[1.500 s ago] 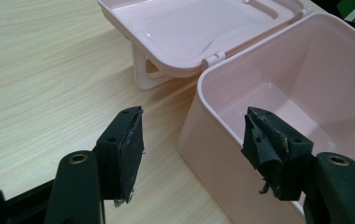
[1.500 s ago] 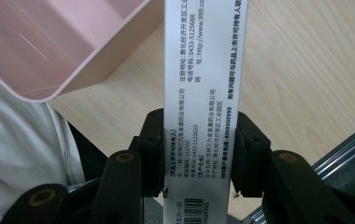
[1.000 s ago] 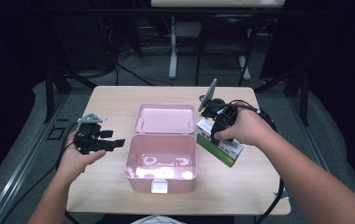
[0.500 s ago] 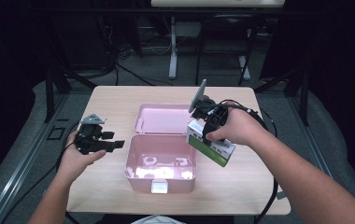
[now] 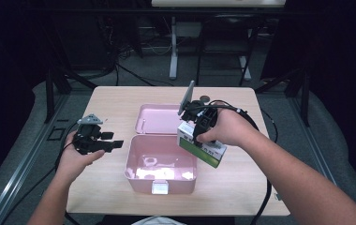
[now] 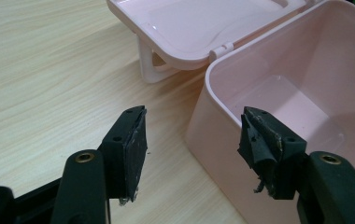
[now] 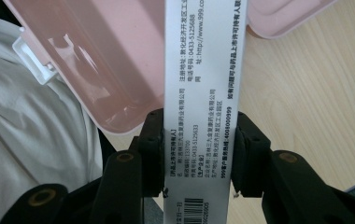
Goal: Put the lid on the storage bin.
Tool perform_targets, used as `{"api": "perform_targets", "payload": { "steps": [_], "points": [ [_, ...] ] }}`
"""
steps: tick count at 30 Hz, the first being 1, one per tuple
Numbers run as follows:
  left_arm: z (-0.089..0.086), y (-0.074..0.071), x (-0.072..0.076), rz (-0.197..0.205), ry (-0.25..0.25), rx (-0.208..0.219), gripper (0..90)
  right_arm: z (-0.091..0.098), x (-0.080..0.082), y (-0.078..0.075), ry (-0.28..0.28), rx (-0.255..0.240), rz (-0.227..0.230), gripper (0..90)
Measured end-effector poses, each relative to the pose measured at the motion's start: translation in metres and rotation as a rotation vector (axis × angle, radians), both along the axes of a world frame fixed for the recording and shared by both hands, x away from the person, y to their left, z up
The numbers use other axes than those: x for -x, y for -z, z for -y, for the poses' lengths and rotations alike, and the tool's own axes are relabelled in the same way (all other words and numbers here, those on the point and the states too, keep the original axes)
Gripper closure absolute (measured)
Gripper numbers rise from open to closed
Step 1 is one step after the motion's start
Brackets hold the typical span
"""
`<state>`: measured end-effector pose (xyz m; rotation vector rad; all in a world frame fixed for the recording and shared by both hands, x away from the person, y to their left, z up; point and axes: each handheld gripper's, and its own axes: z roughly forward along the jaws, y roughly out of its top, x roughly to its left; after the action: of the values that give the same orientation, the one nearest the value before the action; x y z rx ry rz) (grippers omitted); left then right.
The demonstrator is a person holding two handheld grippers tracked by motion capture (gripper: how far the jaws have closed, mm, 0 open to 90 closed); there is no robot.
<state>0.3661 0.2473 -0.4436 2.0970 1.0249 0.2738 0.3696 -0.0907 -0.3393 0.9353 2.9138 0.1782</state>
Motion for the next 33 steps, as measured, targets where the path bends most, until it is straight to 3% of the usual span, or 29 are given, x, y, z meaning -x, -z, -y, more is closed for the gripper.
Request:
{"api": "perform_targets", "payload": {
  "steps": [25,33],
  "points": [
    [-0.004,0.000,-0.001,0.004,-0.014,-0.003,42.3,-0.049,0.005,0.004,-0.112,0.000,-0.009,61.2],
    [-0.003,0.001,-0.002,-0.003,-0.012,-0.010,42.4,-0.057,0.007,0.006,-0.133,0.000,-0.010,61.2]
  ]
}}
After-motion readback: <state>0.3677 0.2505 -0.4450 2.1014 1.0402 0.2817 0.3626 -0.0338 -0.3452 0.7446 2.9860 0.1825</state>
